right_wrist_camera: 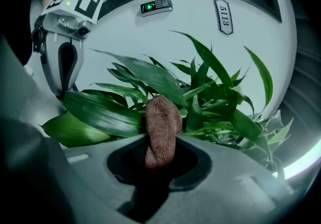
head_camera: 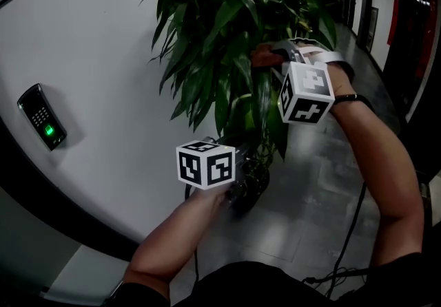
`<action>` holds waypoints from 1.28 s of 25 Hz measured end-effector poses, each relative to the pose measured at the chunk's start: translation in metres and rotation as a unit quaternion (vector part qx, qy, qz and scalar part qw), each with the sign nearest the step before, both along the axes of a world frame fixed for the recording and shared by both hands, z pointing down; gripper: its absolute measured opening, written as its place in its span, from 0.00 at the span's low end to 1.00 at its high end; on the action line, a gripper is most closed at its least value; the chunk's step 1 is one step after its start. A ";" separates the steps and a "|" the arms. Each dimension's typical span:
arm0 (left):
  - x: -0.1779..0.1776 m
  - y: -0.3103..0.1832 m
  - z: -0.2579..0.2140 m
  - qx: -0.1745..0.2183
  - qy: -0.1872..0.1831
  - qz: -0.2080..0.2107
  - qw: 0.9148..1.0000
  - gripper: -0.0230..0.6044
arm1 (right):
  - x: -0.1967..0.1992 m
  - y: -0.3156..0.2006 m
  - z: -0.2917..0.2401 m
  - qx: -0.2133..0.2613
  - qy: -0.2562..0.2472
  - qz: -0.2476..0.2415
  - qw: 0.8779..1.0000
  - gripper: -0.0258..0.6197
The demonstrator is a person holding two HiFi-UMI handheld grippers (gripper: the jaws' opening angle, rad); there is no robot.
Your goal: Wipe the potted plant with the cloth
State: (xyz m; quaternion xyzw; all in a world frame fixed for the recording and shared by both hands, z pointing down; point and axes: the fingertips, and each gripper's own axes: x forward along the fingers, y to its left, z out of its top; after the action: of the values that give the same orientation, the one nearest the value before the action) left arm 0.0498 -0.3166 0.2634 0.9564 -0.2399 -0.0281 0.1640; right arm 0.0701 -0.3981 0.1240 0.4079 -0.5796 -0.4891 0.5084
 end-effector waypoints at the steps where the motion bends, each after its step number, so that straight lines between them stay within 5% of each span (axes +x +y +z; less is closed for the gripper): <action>1: 0.000 0.000 -0.001 0.000 0.000 -0.001 1.000 0.07 | -0.001 -0.006 0.002 -0.001 0.006 0.001 1.000 0.15; 16: 0.004 -0.001 0.013 -0.017 0.001 -0.001 1.000 0.07 | -0.021 0.033 0.070 -0.020 0.039 -0.047 0.998 0.15; 32: -0.001 0.002 0.012 -0.017 0.010 -0.001 1.000 0.07 | -0.024 0.058 0.109 -0.032 -0.017 -0.042 0.998 0.15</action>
State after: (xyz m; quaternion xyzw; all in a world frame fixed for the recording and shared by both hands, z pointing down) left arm 0.0488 -0.3151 0.2751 0.9531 -0.2392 -0.0342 0.1824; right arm 0.0465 -0.3402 0.2335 0.3753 -0.6201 -0.4841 0.4902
